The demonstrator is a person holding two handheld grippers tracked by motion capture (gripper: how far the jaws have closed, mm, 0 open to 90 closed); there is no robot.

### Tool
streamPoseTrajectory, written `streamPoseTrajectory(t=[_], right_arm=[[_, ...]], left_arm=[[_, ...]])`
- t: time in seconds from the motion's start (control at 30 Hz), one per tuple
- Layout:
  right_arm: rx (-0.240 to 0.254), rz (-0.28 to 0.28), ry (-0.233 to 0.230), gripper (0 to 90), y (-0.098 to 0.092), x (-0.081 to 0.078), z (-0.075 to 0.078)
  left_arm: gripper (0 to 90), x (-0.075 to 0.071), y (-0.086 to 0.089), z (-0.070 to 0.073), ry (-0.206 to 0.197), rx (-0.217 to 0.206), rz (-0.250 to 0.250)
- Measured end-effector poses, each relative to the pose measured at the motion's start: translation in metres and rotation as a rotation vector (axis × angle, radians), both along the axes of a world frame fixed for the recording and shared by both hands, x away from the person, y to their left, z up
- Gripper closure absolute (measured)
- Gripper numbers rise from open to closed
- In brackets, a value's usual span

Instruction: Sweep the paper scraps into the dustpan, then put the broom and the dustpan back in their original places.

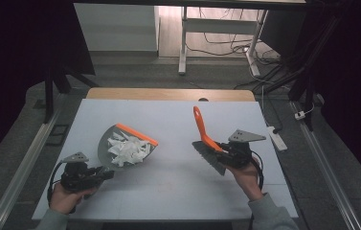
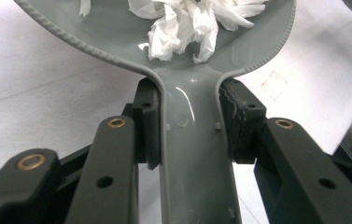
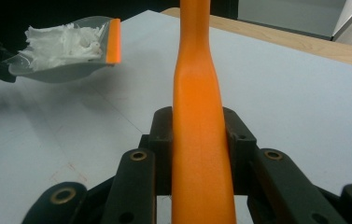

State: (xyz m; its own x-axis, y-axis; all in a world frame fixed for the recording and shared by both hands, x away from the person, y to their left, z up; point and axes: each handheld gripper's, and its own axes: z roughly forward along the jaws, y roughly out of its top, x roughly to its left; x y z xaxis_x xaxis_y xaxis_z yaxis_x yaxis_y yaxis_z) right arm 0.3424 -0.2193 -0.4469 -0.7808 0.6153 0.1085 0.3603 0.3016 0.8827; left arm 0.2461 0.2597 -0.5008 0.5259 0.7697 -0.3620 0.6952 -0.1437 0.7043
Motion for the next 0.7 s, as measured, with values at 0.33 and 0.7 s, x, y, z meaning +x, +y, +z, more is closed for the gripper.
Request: streamPoseTrajectory(t=[0.33, 0.7], right_arm=[[0.018, 0.006, 0.016, 69.8, -0.012, -0.004, 0.001], [0.026, -0.009, 0.051, 69.8, -0.02, -0.008, 0.001]], left_arm=[[61.3, -0.001, 0.002, 0.002, -0.012, -0.025, 0.049], [61.3, 0.0, 0.001, 0.0, -0.002, -0.027, 0.086]])
